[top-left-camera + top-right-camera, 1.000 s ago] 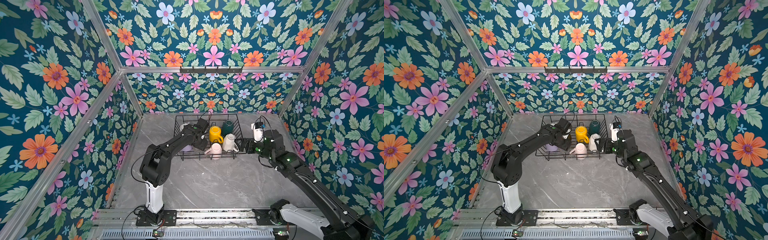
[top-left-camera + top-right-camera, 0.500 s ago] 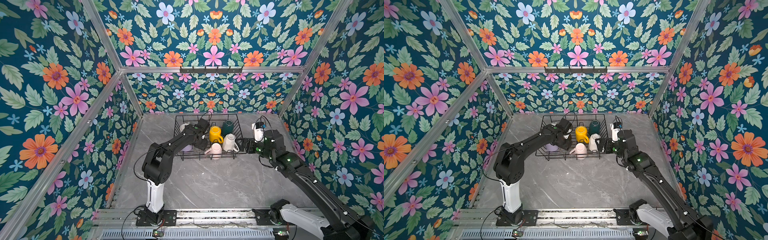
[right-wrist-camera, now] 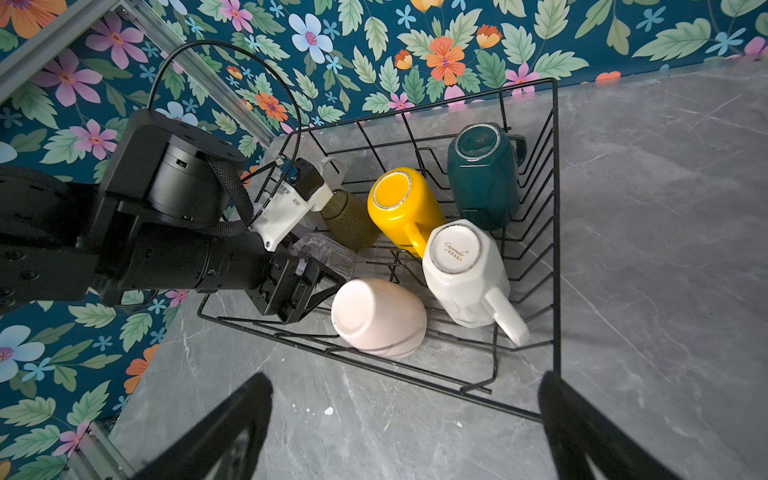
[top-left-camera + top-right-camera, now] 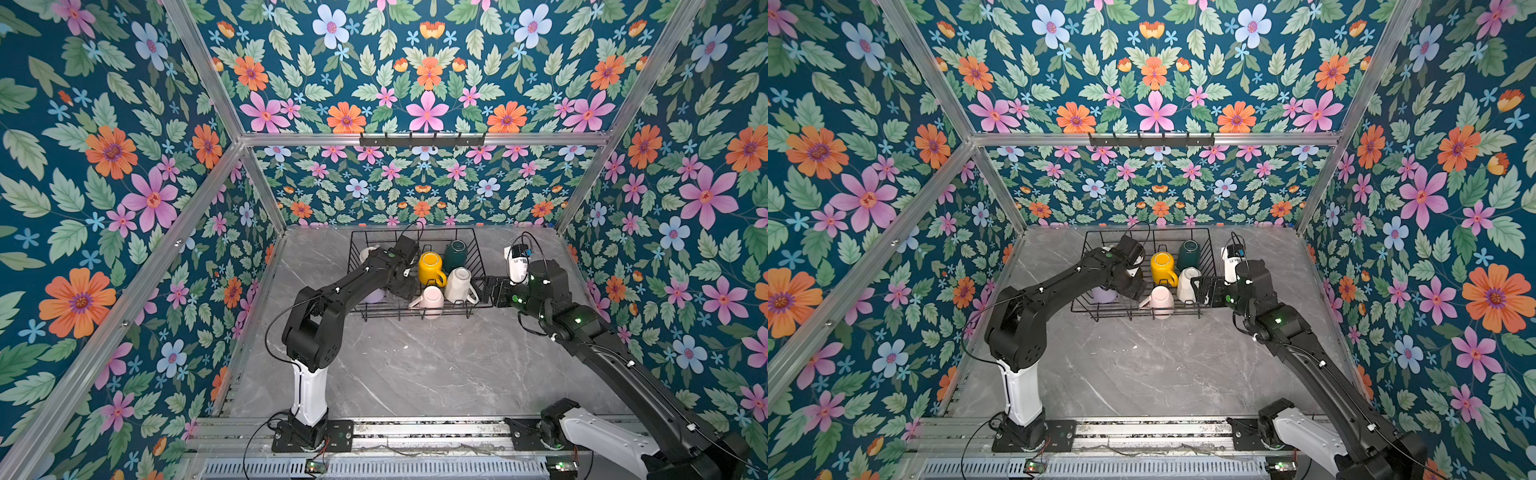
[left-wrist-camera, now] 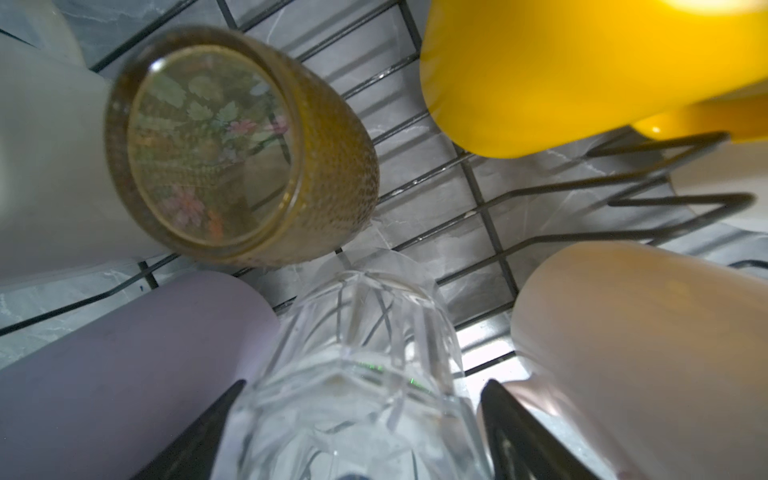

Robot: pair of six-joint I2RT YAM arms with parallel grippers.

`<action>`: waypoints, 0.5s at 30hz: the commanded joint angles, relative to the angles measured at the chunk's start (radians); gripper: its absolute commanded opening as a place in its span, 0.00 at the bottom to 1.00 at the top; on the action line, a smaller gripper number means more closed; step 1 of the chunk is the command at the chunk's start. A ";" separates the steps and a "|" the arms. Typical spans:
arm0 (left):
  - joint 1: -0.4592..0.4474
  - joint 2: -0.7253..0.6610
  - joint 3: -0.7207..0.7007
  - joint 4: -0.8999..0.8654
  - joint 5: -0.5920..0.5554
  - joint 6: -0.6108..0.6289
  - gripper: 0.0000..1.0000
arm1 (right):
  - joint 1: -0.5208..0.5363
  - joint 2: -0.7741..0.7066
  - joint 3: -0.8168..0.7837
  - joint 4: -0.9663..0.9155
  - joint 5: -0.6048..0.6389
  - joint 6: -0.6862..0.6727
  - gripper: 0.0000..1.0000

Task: Load cups into a dish rack
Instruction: Place the cup upside down at the dish rack.

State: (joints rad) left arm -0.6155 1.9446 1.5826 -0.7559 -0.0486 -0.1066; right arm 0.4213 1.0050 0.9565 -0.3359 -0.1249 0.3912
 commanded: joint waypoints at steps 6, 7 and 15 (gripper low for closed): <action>0.000 -0.046 -0.002 0.033 0.021 -0.009 0.88 | -0.002 -0.006 0.006 0.004 0.003 -0.003 0.99; 0.000 -0.063 -0.007 0.044 0.023 -0.011 0.88 | -0.003 -0.005 0.007 0.001 0.005 -0.006 0.99; 0.000 -0.304 -0.153 0.285 -0.051 -0.003 0.94 | -0.022 -0.001 0.016 -0.007 0.008 -0.029 0.99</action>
State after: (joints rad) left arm -0.6159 1.6962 1.4673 -0.6037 -0.0475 -0.1104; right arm 0.4015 1.0046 0.9676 -0.3416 -0.1242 0.3801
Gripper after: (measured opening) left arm 0.934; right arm 0.988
